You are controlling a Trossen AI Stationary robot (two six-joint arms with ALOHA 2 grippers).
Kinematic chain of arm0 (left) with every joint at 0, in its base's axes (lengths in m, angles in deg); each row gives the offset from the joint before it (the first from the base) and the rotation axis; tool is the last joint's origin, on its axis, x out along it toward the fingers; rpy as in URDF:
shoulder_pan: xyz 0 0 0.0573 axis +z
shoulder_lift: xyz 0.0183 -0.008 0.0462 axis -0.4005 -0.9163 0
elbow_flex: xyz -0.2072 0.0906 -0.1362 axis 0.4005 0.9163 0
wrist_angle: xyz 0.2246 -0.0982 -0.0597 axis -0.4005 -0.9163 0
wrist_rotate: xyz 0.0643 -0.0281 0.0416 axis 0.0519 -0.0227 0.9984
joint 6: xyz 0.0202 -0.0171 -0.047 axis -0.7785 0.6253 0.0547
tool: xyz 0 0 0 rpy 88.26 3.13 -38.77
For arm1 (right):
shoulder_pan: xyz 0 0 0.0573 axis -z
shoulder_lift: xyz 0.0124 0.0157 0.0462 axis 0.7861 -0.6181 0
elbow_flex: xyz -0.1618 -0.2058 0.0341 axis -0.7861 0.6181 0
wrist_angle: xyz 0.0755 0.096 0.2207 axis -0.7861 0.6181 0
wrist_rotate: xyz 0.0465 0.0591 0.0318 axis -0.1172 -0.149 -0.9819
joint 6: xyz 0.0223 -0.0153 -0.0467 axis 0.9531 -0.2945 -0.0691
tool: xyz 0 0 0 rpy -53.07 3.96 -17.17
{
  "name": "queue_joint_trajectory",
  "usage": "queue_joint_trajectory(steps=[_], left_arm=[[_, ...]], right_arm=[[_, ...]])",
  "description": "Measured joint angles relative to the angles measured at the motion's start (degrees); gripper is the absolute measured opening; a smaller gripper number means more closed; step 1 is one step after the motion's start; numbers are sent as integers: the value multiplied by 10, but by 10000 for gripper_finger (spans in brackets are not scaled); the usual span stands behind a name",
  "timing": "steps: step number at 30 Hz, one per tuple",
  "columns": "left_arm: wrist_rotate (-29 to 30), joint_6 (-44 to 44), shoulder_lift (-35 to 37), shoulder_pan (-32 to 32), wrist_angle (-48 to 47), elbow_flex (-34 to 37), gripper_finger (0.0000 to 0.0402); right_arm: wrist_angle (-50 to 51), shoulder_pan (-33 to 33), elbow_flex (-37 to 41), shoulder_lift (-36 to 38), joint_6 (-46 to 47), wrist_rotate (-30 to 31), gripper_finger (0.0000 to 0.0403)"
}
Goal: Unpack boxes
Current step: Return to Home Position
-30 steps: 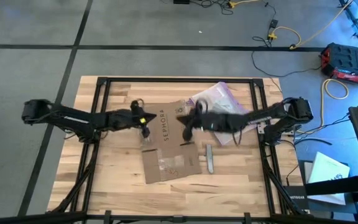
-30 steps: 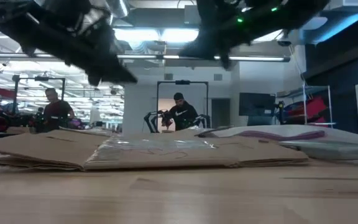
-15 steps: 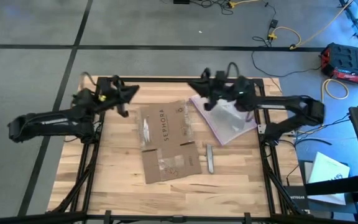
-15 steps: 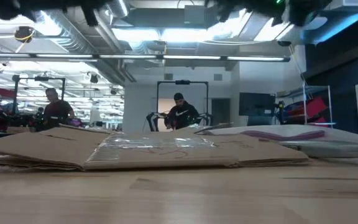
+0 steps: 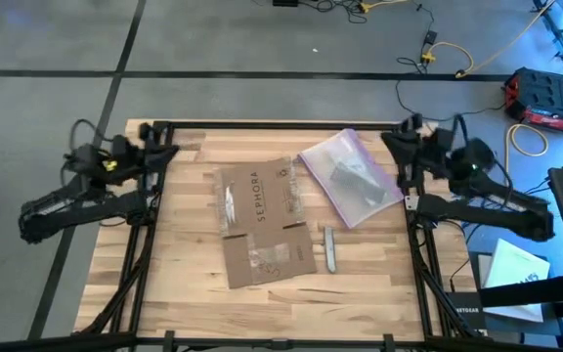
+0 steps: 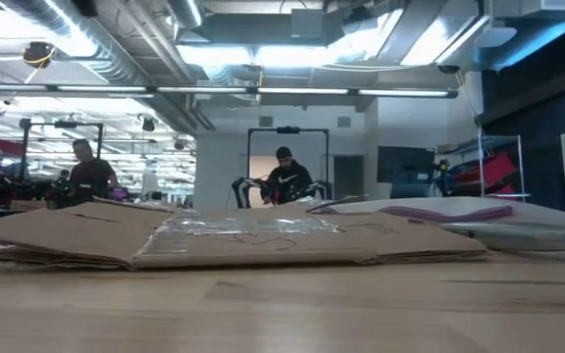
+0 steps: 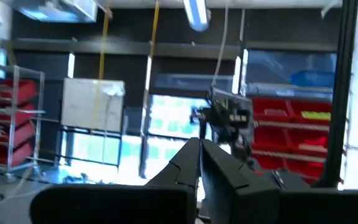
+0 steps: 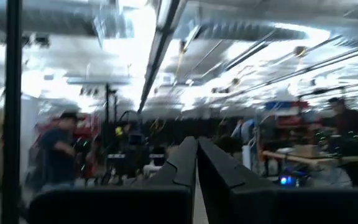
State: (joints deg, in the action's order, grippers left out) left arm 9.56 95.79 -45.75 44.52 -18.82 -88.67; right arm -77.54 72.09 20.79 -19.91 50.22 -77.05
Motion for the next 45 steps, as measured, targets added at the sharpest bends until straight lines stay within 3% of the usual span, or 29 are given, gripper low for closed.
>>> queue_joint_trajectory(steps=[6, 9, 17, 23, 31, 39, 45], left_arm=[[54, 18, 108, 6, -159, 2, 0], [75, 33, 146, 6, -196, 7, 0], [78, 64, 144, 6, -339, 18, 0], [72, 68, 144, 6, -370, 18, 0], [82, 107, 144, 5, -339, 43, 0], [83, 94, 144, 5, -141, 158, 0], [79, 97, 144, 5, -95, 200, 0]], right_arm=[[-60, 0, 127, 141, 41, 40, 0], [-55, 0, 173, 192, 57, 62, 0], [-46, 0, 266, 264, 109, 53, 0], [-45, 0, 308, 268, 107, 58, 0], [-43, 0, 334, 271, 116, 55, 0], [-32, 0, 335, 271, 93, 39, 0], [-26, 0, 335, 271, 92, 33, 0]])
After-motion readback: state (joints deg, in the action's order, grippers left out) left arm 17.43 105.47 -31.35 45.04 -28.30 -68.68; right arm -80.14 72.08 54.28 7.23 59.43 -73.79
